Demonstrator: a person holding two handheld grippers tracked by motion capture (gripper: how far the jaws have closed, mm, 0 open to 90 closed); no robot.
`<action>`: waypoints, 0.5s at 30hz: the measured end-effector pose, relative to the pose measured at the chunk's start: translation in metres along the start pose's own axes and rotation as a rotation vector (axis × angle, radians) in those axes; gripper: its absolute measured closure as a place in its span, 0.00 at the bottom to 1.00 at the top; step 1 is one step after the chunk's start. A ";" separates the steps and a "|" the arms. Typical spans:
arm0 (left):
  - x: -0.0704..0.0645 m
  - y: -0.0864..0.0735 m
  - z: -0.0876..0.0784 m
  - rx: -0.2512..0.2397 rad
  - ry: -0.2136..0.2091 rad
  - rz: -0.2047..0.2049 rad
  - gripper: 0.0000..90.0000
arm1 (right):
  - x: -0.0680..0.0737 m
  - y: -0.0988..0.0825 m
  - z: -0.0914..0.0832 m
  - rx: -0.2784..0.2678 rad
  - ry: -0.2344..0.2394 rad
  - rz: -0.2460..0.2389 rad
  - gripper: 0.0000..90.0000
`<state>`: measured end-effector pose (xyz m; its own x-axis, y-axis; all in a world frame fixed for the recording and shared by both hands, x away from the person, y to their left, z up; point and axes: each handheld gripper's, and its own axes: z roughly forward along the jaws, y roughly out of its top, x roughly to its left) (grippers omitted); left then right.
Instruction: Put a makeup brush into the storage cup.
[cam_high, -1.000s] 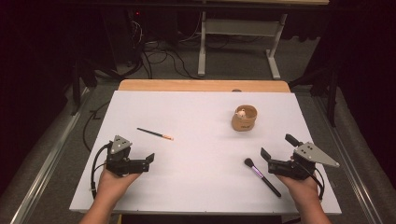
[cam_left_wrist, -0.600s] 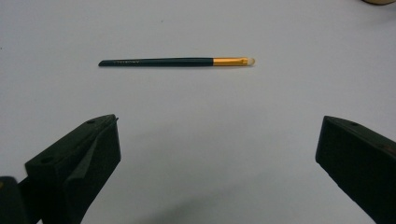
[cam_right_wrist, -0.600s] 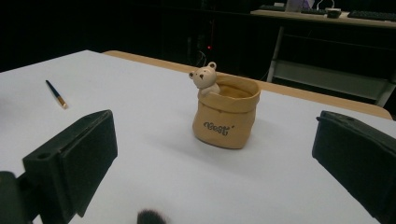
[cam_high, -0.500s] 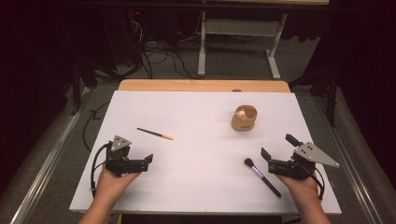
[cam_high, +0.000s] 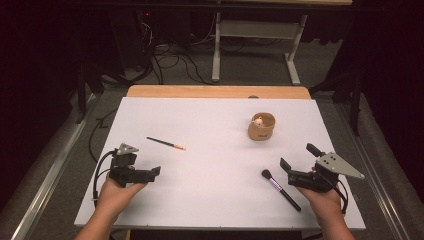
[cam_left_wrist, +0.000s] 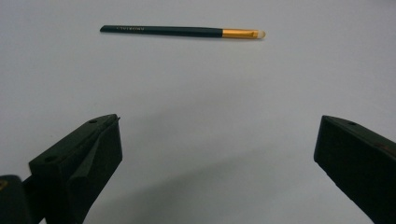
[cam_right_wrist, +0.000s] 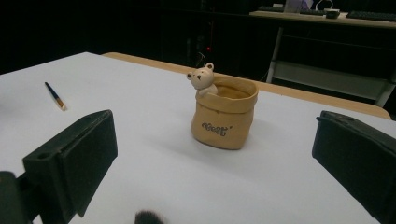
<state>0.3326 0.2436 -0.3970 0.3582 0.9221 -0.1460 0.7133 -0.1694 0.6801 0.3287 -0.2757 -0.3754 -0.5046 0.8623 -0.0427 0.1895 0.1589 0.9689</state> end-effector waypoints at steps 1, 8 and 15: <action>0.001 0.000 0.001 0.009 -0.003 0.001 0.02 | 0.001 0.000 0.000 0.002 0.000 0.000 0.02; 0.003 0.002 0.002 0.072 -0.040 0.008 0.02 | 0.002 0.001 0.000 -0.004 0.003 -0.002 0.02; 0.006 0.007 0.001 0.135 -0.034 0.032 0.02 | 0.002 0.000 0.000 -0.002 0.005 -0.004 0.02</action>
<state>0.3401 0.2478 -0.3938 0.4008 0.9036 -0.1512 0.7746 -0.2462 0.5825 0.3279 -0.2737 -0.3751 -0.5093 0.8594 -0.0455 0.1857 0.1614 0.9693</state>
